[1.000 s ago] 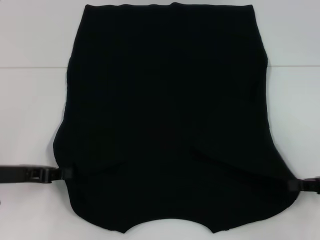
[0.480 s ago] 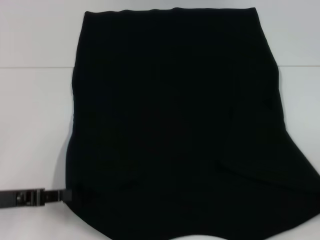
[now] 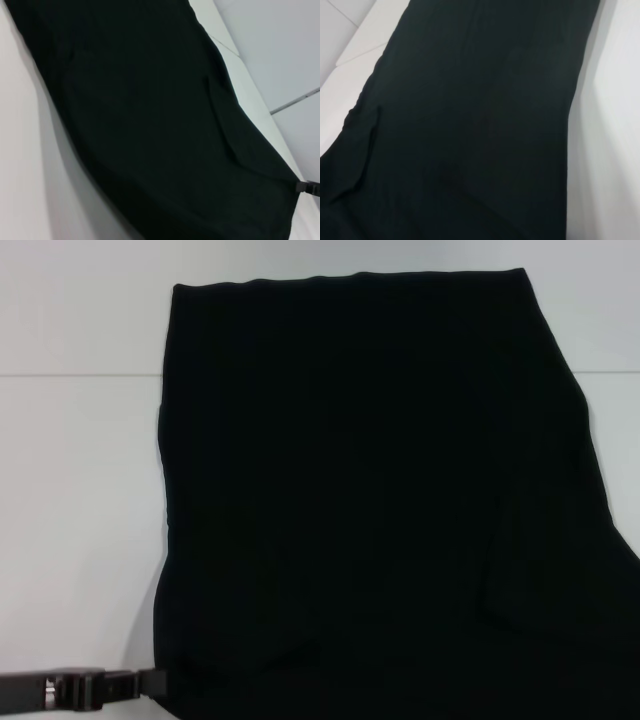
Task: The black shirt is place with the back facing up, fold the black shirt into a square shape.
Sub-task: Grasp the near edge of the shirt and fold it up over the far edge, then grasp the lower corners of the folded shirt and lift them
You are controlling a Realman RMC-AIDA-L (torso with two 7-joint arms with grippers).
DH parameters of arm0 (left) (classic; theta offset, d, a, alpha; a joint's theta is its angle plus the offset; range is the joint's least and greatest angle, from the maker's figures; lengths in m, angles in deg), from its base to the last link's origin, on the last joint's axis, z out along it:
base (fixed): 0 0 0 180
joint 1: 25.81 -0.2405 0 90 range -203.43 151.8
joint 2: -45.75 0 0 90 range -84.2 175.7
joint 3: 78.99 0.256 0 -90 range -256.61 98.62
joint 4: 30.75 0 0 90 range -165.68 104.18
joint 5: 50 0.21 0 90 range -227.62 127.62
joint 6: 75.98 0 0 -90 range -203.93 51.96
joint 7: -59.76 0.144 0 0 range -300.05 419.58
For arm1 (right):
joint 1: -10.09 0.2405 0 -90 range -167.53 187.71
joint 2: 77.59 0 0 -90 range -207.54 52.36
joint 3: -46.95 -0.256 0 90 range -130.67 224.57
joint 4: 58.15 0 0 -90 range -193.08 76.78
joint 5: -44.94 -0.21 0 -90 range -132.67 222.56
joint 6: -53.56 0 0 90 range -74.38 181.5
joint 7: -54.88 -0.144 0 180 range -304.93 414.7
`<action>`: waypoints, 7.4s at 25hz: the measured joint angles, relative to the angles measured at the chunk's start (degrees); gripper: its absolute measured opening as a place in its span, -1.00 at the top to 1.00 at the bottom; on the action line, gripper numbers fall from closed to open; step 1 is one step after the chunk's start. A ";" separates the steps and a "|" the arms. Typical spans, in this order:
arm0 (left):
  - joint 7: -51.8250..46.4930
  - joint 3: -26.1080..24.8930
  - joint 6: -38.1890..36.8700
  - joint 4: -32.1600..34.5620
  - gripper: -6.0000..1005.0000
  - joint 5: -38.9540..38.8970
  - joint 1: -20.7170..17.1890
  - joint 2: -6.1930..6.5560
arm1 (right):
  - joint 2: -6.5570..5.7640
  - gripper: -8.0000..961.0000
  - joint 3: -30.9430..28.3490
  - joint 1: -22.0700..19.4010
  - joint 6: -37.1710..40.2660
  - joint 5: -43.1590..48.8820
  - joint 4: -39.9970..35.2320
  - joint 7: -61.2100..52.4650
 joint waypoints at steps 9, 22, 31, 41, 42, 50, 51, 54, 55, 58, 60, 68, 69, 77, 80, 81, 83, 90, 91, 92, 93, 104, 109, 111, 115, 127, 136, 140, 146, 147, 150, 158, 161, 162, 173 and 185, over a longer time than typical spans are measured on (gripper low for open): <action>1.30 -0.21 -1.80 -1.55 0.84 -1.07 -1.07 -0.57 | -0.35 0.90 -7.18 -2.92 4.95 4.21 -0.22 3.43; -0.63 -0.29 5.80 -8.52 0.82 -7.62 10.90 4.15 | 0.46 0.90 -17.22 8.80 1.67 3.84 -0.39 3.17; -0.45 0.10 26.80 -17.19 0.76 -12.61 21.67 7.20 | 0.78 0.90 -15.78 21.37 -9.70 3.92 0.45 -1.42; 6.96 1.07 51.69 -23.44 0.70 -15.00 30.70 6.86 | 1.60 0.90 -5.29 31.29 -34.01 3.82 4.00 -5.42; 7.64 1.15 53.48 -24.21 0.69 -15.14 31.38 6.85 | 1.59 0.90 -4.80 32.07 -35.89 3.78 4.75 -5.43; 9.53 1.25 61.81 -27.07 0.64 -15.29 32.33 5.66 | 3.18 0.89 -1.01 34.53 -47.21 3.72 9.98 -3.88; 10.01 1.25 63.04 -27.33 0.63 -15.30 32.12 5.18 | 3.44 0.89 -0.91 34.61 -48.30 3.72 10.54 -3.38; 11.62 1.23 65.69 -27.76 0.61 -15.36 31.62 3.79 | 4.43 0.88 -0.88 34.86 -51.71 3.72 12.69 -1.81; 12.57 1.21 66.58 -27.86 0.61 -15.51 31.44 3.19 | 4.77 0.88 -0.88 34.86 -52.60 3.72 12.99 -1.50; 13.89 1.20 67.44 -28.13 0.59 -15.72 31.32 2.42 | 6.23 0.88 -0.85 34.65 -55.44 3.72 13.27 -1.08; 14.19 1.21 67.55 -28.40 0.57 -15.74 31.32 2.23 | 6.78 0.87 -1.01 34.36 -56.86 3.71 13.29 -1.46; 14.20 1.27 67.24 -28.51 0.52 -15.74 31.33 2.39 | 7.47 0.72 -1.23 33.20 -56.11 3.66 12.64 -1.46; 14.16 1.27 67.32 -28.51 0.52 -15.71 31.44 2.41 | 7.54 0.64 -1.21 33.15 -56.07 3.66 12.40 -1.39; 13.36 1.80 68.68 -26.61 0.01 -15.59 30.49 2.66 | 8.34 -0.03 -1.16 32.81 -55.94 3.67 7.83 -1.36; 10.87 1.76 67.97 -23.84 -0.22 -15.72 28.68 2.86 | 8.25 -0.16 -1.14 32.69 -53.02 3.70 6.06 -1.88; 9.76 1.82 67.23 -22.87 -0.30 -15.74 28.04 2.86 | 7.97 -0.21 -1.32 32.46 -50.46 3.70 5.27 -2.36; 6.76 1.84 63.07 -19.68 -0.46 -15.86 25.87 2.77 | 7.20 -0.30 -1.57 31.82 -44.83 3.70 3.68 -4.11; 5.46 4.72 43.11 -15.71 -0.81 -17.05 18.25 2.63 | 5.16 -0.61 -1.70 27.18 -25.20 0.92 -1.21 -8.93; 5.45 6.11 42.69 -15.52 -0.81 -16.48 17.28 2.24 | 5.00 -0.65 -1.71 26.52 -23.71 0.00 -1.43 -8.98; 5.43 7.02 42.57 -15.33 -0.80 -15.92 16.61 1.89 | 4.91 -0.69 -1.71 25.94 -23.14 -1.01 -1.53 -9.06; 5.40 7.86 42.55 -15.15 -0.80 -15.37 16.09 1.55 | 4.84 -0.72 -1.72 25.54 -22.82 -1.73 -1.59 -9.13; 5.32 10.17 45.38 -15.28 -0.79 -11.68 15.05 0.69 | 4.48 -0.72 -1.23 25.45 -24.04 -2.66 -1.59 -10.64; 5.69 10.60 46.90 -15.99 -0.79 -11.48 15.10 0.68 | 4.46 -0.72 -1.13 25.40 -24.91 -2.66 -1.31 -10.66; 5.75 11.07 47.14 -15.99 -0.78 -11.46 15.01 0.62 | 4.46 -0.72 -1.12 25.32 -25.24 -2.66 -1.29 -10.66; 5.76 12.23 47.63 -16.02 -0.78 -11.44 14.94 0.44 | 4.46 -0.71 -1.11 25.28 -25.50 -2.61 -1.27 -10.66; 5.22 15.81 47.64 -15.68 -0.77 -10.75 15.32 0.25 | 4.46 -0.72 -1.26 24.90 -25.33 -2.55 -1.34 -10.74; 5.01 15.61 48.44 -15.60 -0.26 -10.66 15.32 0.39 | 4.46 -0.70 -1.12 24.45 -25.21 -2.56 -1.33 -10.75; 4.66 15.75 49.21 -15.58 0.05 -10.66 15.38 0.41 | 4.46 -0.69 -1.11 23.98 -25.14 -2.56 -1.46 -10.75; 4.44 15.94 49.67 -15.73 0.77 -10.65 15.91 0.50 | 4.43 -0.68 -1.10 23.60 -25.12 -2.45 -1.59 -10.75; 4.30 15.94 49.68 -15.73 0.85 -10.65 15.97 0.55 | 4.39 -0.67 -1.10 23.58 -25.16 -2.28 -1.59 -10.76; 3.84 15.78 48.86 -15.36 0.93 -10.59 15.85 0.66 | 3.84 -0.67 -1.02 23.54 -25.31 0.15 -1.62 -12.25; 2.60 15.53 45.86 -13.31 0.97 -10.35 14.77 1.02 | 3.13 -0.65 -0.37 24.40 -25.62 7.38 -0.91 -15.47; 2.57 15.62 46.39 -13.46 0.98 -10.29 14.93 1.04 | 3.79 -0.64 0.84 24.50 -25.99 8.16 -0.68 -15.98; 2.57 15.72 46.53 -13.53 0.98 -10.27 15.04 1.04 | 3.96 -0.64 1.17 24.54 -26.31 8.44 -0.43 -16.05; 2.46 15.62 46.79 -13.68 0.98 -10.05 15.29 1.24 | 3.87 -0.61 2.63 23.80 -30.08 9.05 2.47 -15.49; 2.30 15.77 47.29 -13.74 0.98 -10.04 15.49 1.22 | 4.32 -0.58 5.36 24.07 -32.79 9.05 2.96 -15.47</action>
